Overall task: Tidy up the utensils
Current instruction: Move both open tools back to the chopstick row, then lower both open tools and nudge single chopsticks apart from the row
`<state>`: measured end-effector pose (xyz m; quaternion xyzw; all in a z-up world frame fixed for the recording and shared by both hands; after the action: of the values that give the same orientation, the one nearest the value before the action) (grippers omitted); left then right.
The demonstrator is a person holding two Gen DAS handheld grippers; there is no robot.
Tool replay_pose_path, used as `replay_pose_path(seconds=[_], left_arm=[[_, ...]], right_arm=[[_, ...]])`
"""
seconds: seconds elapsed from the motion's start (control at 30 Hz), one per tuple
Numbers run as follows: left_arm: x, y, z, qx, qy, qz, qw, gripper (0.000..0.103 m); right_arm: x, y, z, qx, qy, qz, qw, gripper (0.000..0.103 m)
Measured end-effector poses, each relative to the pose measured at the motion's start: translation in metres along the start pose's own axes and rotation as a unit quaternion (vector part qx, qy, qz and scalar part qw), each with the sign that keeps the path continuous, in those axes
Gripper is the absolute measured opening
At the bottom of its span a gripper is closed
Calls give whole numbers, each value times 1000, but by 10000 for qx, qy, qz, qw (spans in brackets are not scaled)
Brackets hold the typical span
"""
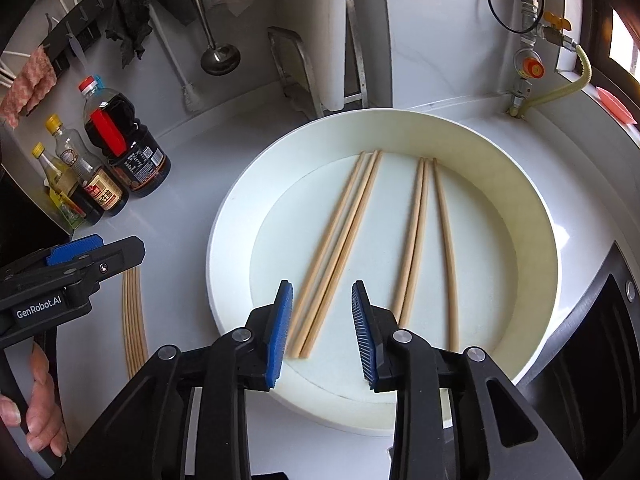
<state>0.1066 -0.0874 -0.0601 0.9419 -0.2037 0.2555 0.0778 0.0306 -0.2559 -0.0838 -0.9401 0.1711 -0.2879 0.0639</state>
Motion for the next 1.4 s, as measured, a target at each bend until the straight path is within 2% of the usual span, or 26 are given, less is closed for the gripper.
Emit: replay_pose_path(seconds=[0.17,0.3,0.7,1.03,1.4], left_arm=[[-22,-39,-5,218,-57,-324,9992,76],[-41,-69,-8,425,-120,-608,9972,78],[-100,-143,-9,842,-345,-1493,9846,78],[-136,-162,4,975,-568,-1889,9755,78],[-156,-163,9,994,-600,-2128,9702,78]], right_arm=[[-5,-39,3,184,-79,-354,9992,32],[-10,-69,8,332,-147,-654,9972,39],[-31,-137,32,595,-460,-1445,9866,40],[-48,-162,68,717,-772,-1797,9781,42],[-65,-183,99,785,-1011,-2114,9690,47]])
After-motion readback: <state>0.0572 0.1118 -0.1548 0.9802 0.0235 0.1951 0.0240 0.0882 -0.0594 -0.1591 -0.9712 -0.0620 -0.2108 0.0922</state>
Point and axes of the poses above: each gripper's, at about its wrist camera, not at the fingertips, and z roughly the way its jaws point, y to its right, x to its top, the point moved 3 cm from there along z, roughly the way its jaws point, and after that the axes turned 5 degrees about z, right-handed, at the moved point
